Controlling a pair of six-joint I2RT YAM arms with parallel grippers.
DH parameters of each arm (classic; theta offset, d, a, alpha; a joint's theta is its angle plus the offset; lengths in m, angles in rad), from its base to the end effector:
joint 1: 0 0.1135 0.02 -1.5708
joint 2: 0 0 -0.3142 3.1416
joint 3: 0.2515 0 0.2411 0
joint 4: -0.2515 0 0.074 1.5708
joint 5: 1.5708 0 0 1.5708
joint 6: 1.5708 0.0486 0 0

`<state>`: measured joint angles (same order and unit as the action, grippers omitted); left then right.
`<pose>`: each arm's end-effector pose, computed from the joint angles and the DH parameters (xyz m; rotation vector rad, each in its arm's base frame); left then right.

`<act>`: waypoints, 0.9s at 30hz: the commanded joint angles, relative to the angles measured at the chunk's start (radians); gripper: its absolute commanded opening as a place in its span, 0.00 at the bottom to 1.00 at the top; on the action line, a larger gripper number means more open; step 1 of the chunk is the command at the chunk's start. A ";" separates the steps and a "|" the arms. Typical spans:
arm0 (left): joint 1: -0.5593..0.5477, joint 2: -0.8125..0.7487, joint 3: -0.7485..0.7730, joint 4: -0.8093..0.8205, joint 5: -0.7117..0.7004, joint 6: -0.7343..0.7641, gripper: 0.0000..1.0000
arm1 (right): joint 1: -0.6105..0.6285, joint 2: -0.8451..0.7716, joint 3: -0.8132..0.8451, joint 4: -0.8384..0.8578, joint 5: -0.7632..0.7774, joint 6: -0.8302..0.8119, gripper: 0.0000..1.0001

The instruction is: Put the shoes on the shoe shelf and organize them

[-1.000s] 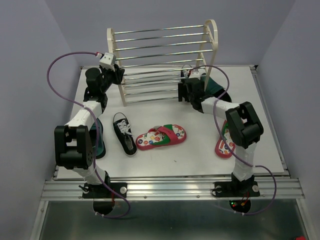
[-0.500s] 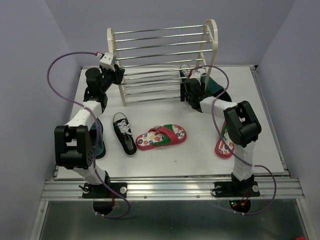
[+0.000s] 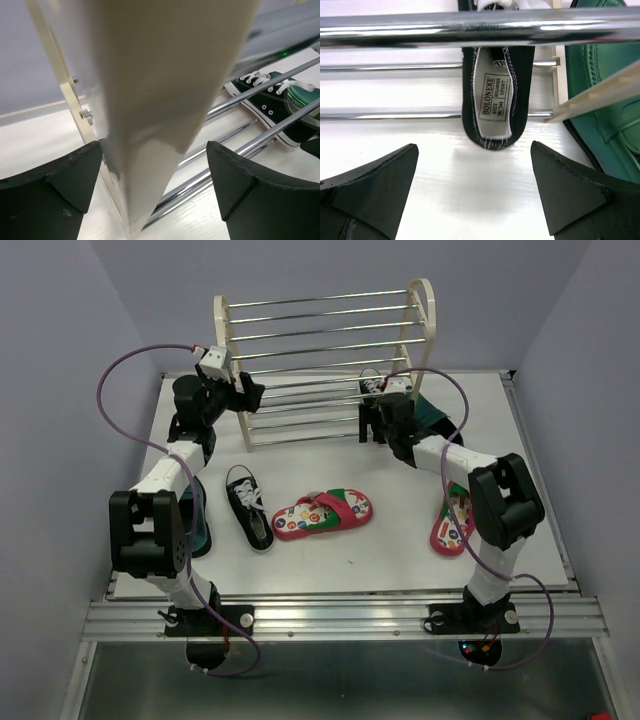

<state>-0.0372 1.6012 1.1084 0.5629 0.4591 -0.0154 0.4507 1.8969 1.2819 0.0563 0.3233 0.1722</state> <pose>0.3799 -0.0357 0.3782 0.3857 1.4705 -0.3860 0.4098 0.1812 0.2618 -0.1030 2.0950 0.0305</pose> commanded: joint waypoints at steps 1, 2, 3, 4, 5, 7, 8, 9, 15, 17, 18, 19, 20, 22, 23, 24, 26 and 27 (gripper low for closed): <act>-0.001 -0.086 0.033 -0.055 -0.017 -0.075 0.99 | -0.006 -0.137 -0.055 -0.004 -0.099 0.003 1.00; -0.004 -0.099 0.024 -0.069 -0.039 -0.090 0.99 | -0.006 -0.175 -0.078 -0.013 -0.098 0.010 1.00; -0.006 -0.127 0.021 -0.090 -0.055 -0.118 0.99 | -0.006 -0.194 -0.088 -0.036 -0.095 0.015 1.00; -0.012 -0.142 0.010 -0.134 -0.085 -0.129 0.99 | -0.006 -0.212 -0.101 -0.044 -0.083 0.026 1.00; -0.016 -0.159 0.005 -0.158 -0.111 -0.145 0.99 | -0.006 -0.248 -0.127 -0.053 -0.082 0.027 1.00; -0.030 -0.214 -0.021 -0.220 -0.178 -0.194 0.99 | -0.006 -0.285 -0.150 -0.090 -0.067 0.036 1.00; -0.044 -0.252 -0.030 -0.247 -0.210 -0.225 0.99 | -0.006 -0.324 -0.162 -0.098 -0.067 0.053 1.00; -0.050 -0.273 -0.039 -0.276 -0.239 -0.260 0.99 | -0.006 -0.344 -0.185 -0.111 -0.076 0.055 1.00; -0.056 -0.432 -0.124 -0.632 -0.416 -0.508 0.99 | -0.006 -0.519 -0.295 -0.136 -0.153 0.131 1.00; -0.058 -0.470 -0.149 -0.727 -0.457 -0.518 0.99 | -0.006 -0.558 -0.320 -0.144 -0.153 0.148 1.00; -0.078 -0.515 -0.166 -0.768 -0.517 -0.576 0.99 | -0.006 -0.573 -0.329 -0.153 -0.150 0.156 1.00; -0.081 -0.538 -0.214 -0.800 -0.496 -0.592 0.99 | -0.006 -0.603 -0.348 -0.159 -0.139 0.173 1.00; -0.081 -0.564 -0.241 -0.805 -0.464 -0.592 0.99 | -0.006 -0.613 -0.352 -0.165 -0.132 0.177 1.00; -0.082 -0.628 -0.281 -0.866 -0.400 -0.636 0.99 | -0.006 -0.631 -0.358 -0.183 -0.118 0.188 1.00; -0.082 -0.650 -0.324 -0.880 -0.381 -0.633 0.99 | -0.006 -0.640 -0.360 -0.190 -0.116 0.191 1.00; -0.085 -0.688 -0.341 -0.906 -0.384 -0.639 0.99 | -0.006 -0.644 -0.359 -0.208 -0.110 0.191 1.00; -0.098 -0.722 -0.393 -0.957 -0.393 -0.661 0.99 | -0.006 -0.645 -0.357 -0.220 -0.087 0.193 1.00; -0.102 -0.747 -0.406 -0.975 -0.396 -0.667 0.99 | -0.006 -0.645 -0.358 -0.226 -0.079 0.194 1.00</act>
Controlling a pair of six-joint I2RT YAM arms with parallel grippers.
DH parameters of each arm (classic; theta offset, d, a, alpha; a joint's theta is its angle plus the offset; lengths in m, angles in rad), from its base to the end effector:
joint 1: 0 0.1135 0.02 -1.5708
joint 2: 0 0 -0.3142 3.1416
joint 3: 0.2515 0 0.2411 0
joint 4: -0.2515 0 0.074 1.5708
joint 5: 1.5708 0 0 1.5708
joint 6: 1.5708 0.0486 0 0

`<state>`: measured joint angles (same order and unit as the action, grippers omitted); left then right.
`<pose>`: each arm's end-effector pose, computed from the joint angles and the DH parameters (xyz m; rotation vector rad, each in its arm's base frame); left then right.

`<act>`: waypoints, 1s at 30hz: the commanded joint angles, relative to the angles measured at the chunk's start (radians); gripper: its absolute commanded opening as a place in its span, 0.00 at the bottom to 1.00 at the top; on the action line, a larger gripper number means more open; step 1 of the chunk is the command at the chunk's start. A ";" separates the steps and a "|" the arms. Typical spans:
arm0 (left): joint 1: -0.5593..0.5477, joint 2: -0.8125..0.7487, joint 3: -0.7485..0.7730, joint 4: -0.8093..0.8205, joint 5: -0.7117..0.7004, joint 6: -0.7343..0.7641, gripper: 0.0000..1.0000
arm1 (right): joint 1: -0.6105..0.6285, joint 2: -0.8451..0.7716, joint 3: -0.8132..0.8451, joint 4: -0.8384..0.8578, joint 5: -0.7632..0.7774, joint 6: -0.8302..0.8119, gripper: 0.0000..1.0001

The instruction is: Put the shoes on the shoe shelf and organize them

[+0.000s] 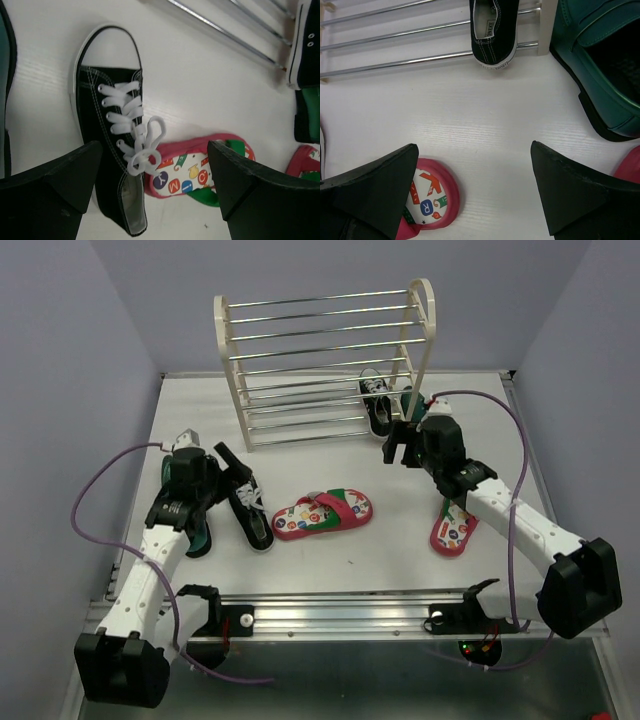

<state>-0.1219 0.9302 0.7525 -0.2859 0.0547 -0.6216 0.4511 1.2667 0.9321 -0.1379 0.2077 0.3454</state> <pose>0.1806 -0.0248 0.3284 -0.4787 2.0177 -0.5184 0.2513 0.1106 0.3380 0.0222 2.0443 0.2882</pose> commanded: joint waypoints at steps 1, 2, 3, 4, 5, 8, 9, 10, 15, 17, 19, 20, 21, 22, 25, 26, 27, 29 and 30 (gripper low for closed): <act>-0.033 -0.083 -0.070 -0.157 0.008 -0.075 0.99 | -0.006 -0.013 -0.010 -0.035 0.051 0.026 1.00; -0.044 -0.090 -0.077 -0.168 0.007 -0.081 0.99 | -0.006 -0.010 -0.010 -0.038 0.055 0.026 1.00; -0.054 -0.090 -0.085 -0.183 -0.004 -0.096 0.99 | -0.006 -0.009 -0.012 -0.042 0.056 0.029 1.00; -0.068 -0.088 -0.096 -0.190 -0.012 -0.108 0.99 | -0.006 -0.007 -0.015 -0.042 0.056 0.033 1.00; -0.085 -0.082 -0.111 -0.191 -0.027 -0.121 0.99 | -0.006 -0.006 -0.015 -0.042 0.055 0.037 1.00; -0.145 -0.035 -0.113 -0.197 -0.102 -0.151 0.99 | -0.006 0.010 -0.016 -0.043 0.048 0.040 1.00; -0.154 -0.006 -0.110 -0.197 -0.113 -0.167 0.99 | -0.006 0.016 -0.015 -0.043 0.048 0.038 1.00; -0.166 0.007 -0.108 -0.199 -0.122 -0.174 0.99 | -0.006 0.020 -0.015 -0.042 0.051 0.037 1.00; -0.176 0.064 -0.107 -0.269 -0.205 -0.231 0.99 | -0.006 0.046 -0.004 -0.046 0.065 0.029 1.00; -0.183 0.071 -0.108 -0.269 -0.214 -0.247 0.99 | -0.006 0.051 -0.004 -0.046 0.081 0.026 1.00; -0.185 0.097 -0.108 -0.259 -0.214 -0.245 0.99 | -0.006 0.057 -0.003 -0.046 0.091 0.021 1.00; -0.185 0.122 -0.113 -0.256 -0.216 -0.247 0.99 | -0.006 0.063 -0.001 -0.046 0.099 0.021 1.00; -0.186 0.136 -0.114 -0.251 -0.213 -0.248 0.99 | -0.006 0.066 0.001 -0.046 0.102 0.021 1.00; -0.189 0.148 -0.116 -0.237 -0.210 -0.241 0.99 | -0.006 0.068 0.002 -0.046 0.105 0.023 1.00; -0.197 0.194 -0.114 -0.210 -0.201 -0.233 0.99 | -0.006 0.069 0.005 -0.043 0.110 0.027 1.00; -0.199 0.209 -0.114 -0.203 -0.196 -0.236 0.99 | -0.006 0.069 0.007 -0.042 0.108 0.026 1.00; -0.205 0.217 -0.113 -0.193 -0.191 -0.233 0.99 | -0.006 0.072 0.007 -0.043 0.105 0.023 1.00; -0.211 0.232 -0.107 -0.187 -0.188 -0.233 0.99 | -0.006 0.072 0.007 -0.043 0.110 0.023 1.00; -0.216 0.243 -0.105 -0.187 -0.188 -0.230 0.99 | -0.006 0.074 0.005 -0.042 0.110 0.021 1.00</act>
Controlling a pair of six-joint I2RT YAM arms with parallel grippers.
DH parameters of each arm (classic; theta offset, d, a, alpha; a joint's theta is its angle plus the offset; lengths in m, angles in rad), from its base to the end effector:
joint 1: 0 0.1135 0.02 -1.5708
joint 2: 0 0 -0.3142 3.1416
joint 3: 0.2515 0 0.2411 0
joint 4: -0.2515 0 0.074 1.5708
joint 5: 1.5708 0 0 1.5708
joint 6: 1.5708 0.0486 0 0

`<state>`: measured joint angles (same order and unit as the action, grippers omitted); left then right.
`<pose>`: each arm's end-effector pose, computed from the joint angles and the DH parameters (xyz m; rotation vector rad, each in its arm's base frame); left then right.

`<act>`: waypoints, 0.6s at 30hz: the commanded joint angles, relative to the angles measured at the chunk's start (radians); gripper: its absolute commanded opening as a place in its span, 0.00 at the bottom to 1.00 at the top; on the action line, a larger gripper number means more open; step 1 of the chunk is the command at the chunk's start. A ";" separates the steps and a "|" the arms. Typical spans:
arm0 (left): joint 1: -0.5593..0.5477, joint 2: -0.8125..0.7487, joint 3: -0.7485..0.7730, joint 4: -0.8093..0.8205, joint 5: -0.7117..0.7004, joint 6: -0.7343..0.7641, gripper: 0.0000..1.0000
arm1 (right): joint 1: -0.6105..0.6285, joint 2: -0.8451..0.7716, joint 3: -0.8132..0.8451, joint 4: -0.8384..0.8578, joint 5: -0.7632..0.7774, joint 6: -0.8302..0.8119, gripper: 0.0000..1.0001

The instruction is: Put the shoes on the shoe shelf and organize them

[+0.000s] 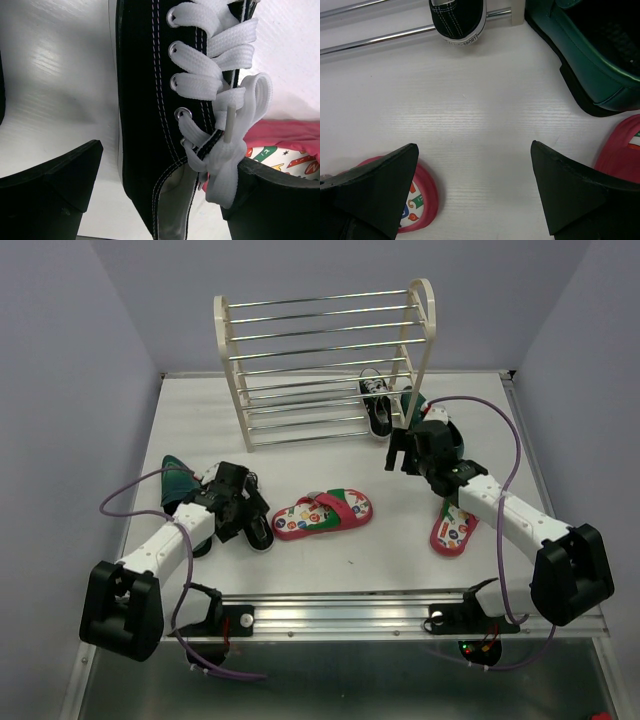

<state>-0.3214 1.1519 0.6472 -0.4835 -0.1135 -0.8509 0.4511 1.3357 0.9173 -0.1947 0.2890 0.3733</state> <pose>0.1848 -0.0557 0.2380 -0.7171 2.4773 -0.3056 0.2609 0.1110 0.3096 0.0788 2.1579 0.1608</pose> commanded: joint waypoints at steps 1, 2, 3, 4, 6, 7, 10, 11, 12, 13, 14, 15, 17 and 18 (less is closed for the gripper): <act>-0.027 0.025 0.000 0.011 -0.018 0.000 0.99 | -0.006 0.006 0.020 0.014 0.032 -0.007 1.00; -0.033 0.029 0.000 0.010 -0.018 0.000 0.99 | -0.006 0.006 0.018 0.015 0.032 -0.005 1.00; -0.036 0.035 -0.001 0.006 -0.020 -0.005 0.99 | -0.006 0.005 0.018 0.015 0.032 -0.007 1.00; -0.042 0.038 -0.003 0.006 -0.020 -0.008 0.99 | -0.006 0.005 0.017 0.015 0.032 -0.008 1.00; -0.050 0.052 -0.001 -0.016 -0.041 -0.020 0.99 | -0.006 0.002 0.014 0.015 0.036 -0.008 1.00; -0.054 0.057 0.002 -0.027 -0.049 -0.034 0.99 | -0.006 0.002 0.014 0.015 0.036 -0.010 1.00; -0.071 0.058 0.000 -0.064 -0.052 -0.054 0.99 | -0.006 -0.003 0.012 0.015 0.041 -0.011 1.00; -0.088 0.052 -0.004 -0.066 -0.045 -0.071 0.99 | -0.006 -0.004 0.011 0.015 0.041 -0.010 1.00; -0.096 0.049 -0.006 -0.064 -0.046 -0.085 0.99 | -0.006 -0.004 0.008 0.014 0.044 -0.010 1.00; -0.105 0.049 -0.011 -0.063 -0.052 -0.095 0.99 | -0.006 -0.004 0.006 0.014 0.044 -0.010 1.00; -0.108 0.052 -0.014 -0.053 -0.064 -0.108 0.99 | -0.006 -0.004 0.005 0.017 0.048 -0.010 1.00; -0.110 0.069 -0.012 -0.058 -0.072 -0.117 0.99 | -0.006 -0.003 0.003 0.017 0.052 -0.008 1.00; -0.111 0.094 0.006 -0.072 -0.096 -0.125 0.99 | -0.006 -0.003 0.002 0.015 0.052 -0.010 1.00; -0.114 0.117 0.011 -0.078 -0.104 -0.129 0.99 | -0.006 -0.003 0.002 0.015 0.052 -0.008 1.00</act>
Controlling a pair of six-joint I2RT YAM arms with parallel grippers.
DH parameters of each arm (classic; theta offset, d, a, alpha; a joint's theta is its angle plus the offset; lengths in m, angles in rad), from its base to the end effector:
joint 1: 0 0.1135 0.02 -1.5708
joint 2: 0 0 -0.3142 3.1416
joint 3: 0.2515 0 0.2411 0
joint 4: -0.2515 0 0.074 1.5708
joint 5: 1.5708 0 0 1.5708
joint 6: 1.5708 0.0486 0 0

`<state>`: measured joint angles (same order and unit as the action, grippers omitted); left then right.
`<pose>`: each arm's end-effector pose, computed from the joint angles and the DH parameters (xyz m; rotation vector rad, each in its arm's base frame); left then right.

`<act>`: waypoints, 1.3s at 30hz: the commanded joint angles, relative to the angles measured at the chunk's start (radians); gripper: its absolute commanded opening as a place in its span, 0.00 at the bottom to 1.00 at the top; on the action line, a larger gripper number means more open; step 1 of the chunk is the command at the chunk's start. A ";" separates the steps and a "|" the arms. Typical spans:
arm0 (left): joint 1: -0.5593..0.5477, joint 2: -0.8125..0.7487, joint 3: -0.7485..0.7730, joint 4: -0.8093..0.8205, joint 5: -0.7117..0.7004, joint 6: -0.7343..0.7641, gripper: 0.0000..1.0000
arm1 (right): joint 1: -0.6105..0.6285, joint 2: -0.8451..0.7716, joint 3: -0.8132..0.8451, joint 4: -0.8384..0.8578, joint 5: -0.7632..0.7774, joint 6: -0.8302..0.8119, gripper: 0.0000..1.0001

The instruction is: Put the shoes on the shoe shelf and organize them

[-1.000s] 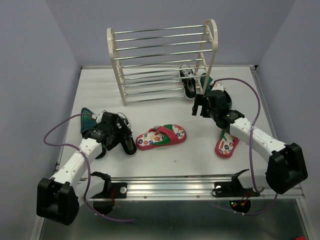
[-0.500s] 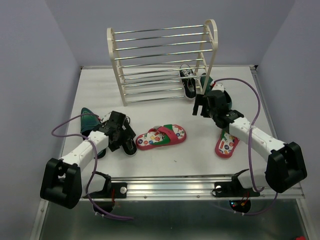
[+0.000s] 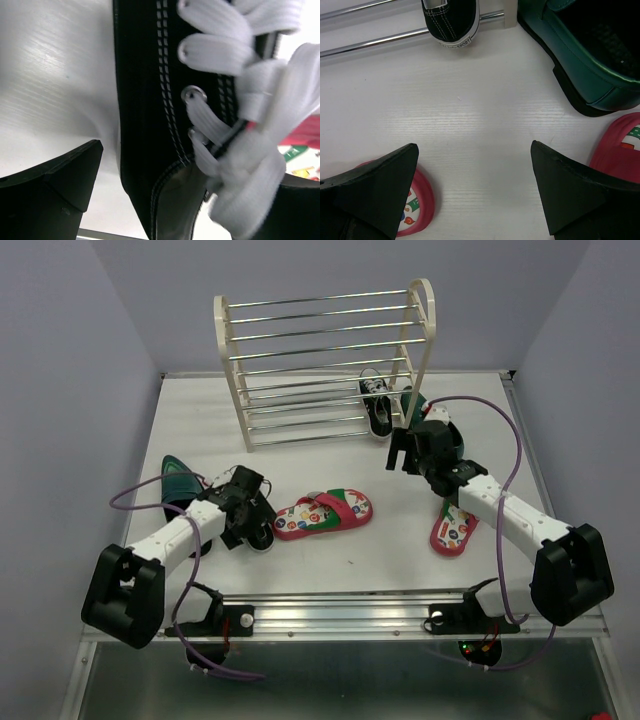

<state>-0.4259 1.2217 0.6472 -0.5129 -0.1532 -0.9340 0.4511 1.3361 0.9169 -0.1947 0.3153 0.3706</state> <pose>0.1833 -0.0750 0.2242 -0.7173 2.5622 -0.2536 0.2612 0.1098 0.3096 0.0905 2.1514 0.1318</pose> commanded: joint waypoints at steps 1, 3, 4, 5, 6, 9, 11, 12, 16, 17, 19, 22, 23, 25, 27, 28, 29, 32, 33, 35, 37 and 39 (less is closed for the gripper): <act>-0.010 0.055 0.017 -0.053 -0.072 -0.048 0.99 | -0.006 -0.005 0.002 0.015 0.024 -0.006 1.00; -0.010 0.079 0.037 -0.073 -0.106 -0.066 0.99 | -0.006 -0.006 0.002 0.015 0.028 -0.009 1.00; -0.011 0.082 0.045 -0.084 -0.121 -0.077 0.99 | -0.006 -0.008 0.000 0.015 0.031 -0.009 1.00; -0.011 0.087 0.058 -0.105 -0.155 -0.089 0.99 | -0.006 -0.011 -0.004 0.015 0.039 -0.009 1.00; -0.011 0.096 0.066 -0.114 -0.173 -0.098 0.99 | -0.006 -0.012 -0.007 0.015 0.042 -0.009 1.00; -0.011 0.139 0.095 -0.151 -0.224 -0.121 0.99 | -0.006 -0.015 -0.012 0.015 0.050 -0.010 1.00; -0.011 0.162 0.104 -0.164 -0.221 -0.120 0.99 | -0.006 -0.015 -0.013 0.018 0.053 -0.010 1.00; -0.011 0.180 0.109 -0.164 -0.220 -0.115 0.99 | -0.006 -0.012 -0.013 0.020 0.050 -0.010 1.00; -0.016 0.200 0.082 -0.124 -0.195 -0.118 0.99 | -0.006 -0.006 -0.015 0.026 0.047 -0.009 1.00; -0.016 0.206 0.065 -0.099 -0.171 -0.121 0.99 | -0.006 -0.003 -0.016 0.026 0.050 -0.009 1.00; -0.019 0.216 0.048 -0.060 -0.137 -0.123 0.99 | -0.006 -0.002 -0.016 0.028 0.050 -0.007 1.00; -0.028 0.219 0.035 -0.052 -0.128 -0.131 0.97 | -0.006 0.003 -0.015 0.032 0.044 -0.006 1.00; -0.031 0.217 0.037 -0.059 -0.135 -0.134 0.94 | -0.006 0.003 -0.013 0.031 0.044 -0.006 1.00; -0.040 0.213 0.039 -0.067 -0.135 -0.138 0.88 | -0.006 0.002 -0.013 0.032 0.044 -0.007 1.00; -0.047 0.206 0.035 -0.065 -0.132 -0.143 0.80 | -0.006 0.002 -0.013 0.032 0.051 -0.004 1.00; -0.048 0.203 0.034 -0.062 -0.129 -0.138 0.76 | -0.006 0.000 -0.013 0.032 0.056 -0.004 1.00; -0.050 0.203 0.034 -0.062 -0.125 -0.137 0.66 | -0.006 -0.005 -0.013 0.032 0.059 -0.004 1.00; -0.053 0.194 0.034 -0.062 -0.114 -0.121 0.23 | -0.006 -0.017 -0.015 0.032 0.097 -0.009 1.00; -0.053 0.191 0.038 -0.064 -0.115 -0.115 0.11 | -0.006 -0.021 -0.013 0.032 0.102 -0.010 1.00; -0.053 0.183 0.049 -0.081 -0.143 -0.085 0.00 | -0.006 -0.031 -0.010 0.032 0.107 -0.018 1.00; -0.053 0.162 0.074 -0.082 -0.167 -0.043 0.00 | -0.006 -0.041 -0.006 0.034 0.104 -0.027 1.00; -0.054 0.142 0.101 -0.095 -0.193 0.009 0.00 | -0.006 -0.048 0.005 0.032 0.094 -0.041 1.00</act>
<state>-0.4725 1.3979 0.7216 -0.5446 -0.2714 -1.0130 0.4507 1.3315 0.9005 -0.1940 0.3843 0.3599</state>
